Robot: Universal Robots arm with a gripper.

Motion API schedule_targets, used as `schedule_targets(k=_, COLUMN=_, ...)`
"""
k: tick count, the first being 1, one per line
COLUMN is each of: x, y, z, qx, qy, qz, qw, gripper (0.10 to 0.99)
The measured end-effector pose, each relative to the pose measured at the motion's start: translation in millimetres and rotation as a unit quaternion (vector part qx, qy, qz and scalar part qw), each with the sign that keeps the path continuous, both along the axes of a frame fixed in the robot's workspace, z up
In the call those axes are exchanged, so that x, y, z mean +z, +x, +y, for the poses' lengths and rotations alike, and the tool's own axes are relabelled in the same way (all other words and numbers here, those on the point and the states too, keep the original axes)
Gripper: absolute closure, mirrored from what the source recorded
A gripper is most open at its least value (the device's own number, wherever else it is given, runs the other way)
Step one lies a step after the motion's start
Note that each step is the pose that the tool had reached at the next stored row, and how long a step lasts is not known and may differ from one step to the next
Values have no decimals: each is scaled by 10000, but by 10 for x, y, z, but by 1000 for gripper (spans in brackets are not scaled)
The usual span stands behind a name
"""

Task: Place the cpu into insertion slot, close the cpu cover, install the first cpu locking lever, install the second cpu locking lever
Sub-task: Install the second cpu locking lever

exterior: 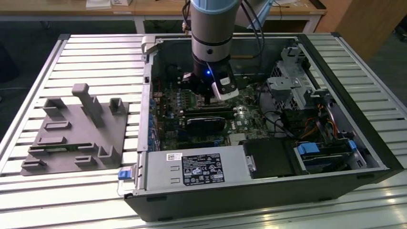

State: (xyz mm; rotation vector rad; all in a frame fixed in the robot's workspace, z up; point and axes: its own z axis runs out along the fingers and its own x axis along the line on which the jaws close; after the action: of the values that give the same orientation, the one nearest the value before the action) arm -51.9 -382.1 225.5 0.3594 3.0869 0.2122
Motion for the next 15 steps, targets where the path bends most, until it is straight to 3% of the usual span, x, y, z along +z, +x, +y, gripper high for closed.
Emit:
schedule_targets(k=5, x=-17, y=0, z=-49, qx=6, qy=98, qz=0, qw=10000, gripper=980)
schedule_targets(k=15, x=-48, y=-24, z=-173, qx=11, qy=361, qz=0, qw=9993, gripper=980)
